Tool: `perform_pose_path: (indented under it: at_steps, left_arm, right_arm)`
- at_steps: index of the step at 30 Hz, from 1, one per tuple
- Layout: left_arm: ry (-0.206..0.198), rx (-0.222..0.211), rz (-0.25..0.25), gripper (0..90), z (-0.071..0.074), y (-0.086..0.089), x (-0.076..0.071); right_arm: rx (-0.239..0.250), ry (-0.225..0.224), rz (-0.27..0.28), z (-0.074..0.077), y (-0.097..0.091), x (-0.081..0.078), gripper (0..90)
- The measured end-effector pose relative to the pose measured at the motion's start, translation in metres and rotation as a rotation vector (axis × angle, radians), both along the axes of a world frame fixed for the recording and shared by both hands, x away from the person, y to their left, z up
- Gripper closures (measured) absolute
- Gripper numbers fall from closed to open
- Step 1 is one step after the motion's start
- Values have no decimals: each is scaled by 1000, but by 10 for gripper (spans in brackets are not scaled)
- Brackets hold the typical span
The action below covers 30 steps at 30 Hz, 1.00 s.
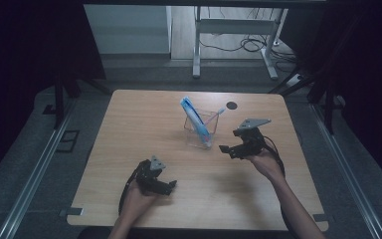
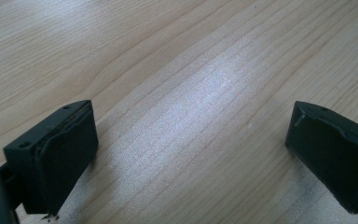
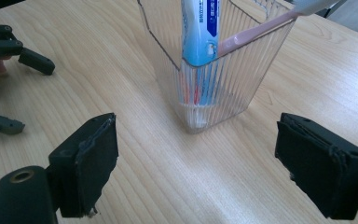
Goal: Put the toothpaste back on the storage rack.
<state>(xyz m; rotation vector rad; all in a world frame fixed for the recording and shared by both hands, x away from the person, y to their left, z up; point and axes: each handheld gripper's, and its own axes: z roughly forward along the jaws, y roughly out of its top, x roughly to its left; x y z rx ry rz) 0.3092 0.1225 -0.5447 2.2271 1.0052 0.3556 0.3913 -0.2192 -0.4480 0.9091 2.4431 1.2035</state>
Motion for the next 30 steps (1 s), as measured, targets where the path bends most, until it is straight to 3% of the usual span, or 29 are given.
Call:
perform_pose_path:
  at_steps: [30]
  left_arm:
    - [-2,-5,3,23,0,0,0]
  right_arm:
    - [6,-25,-8,-16,-24,-35,130]
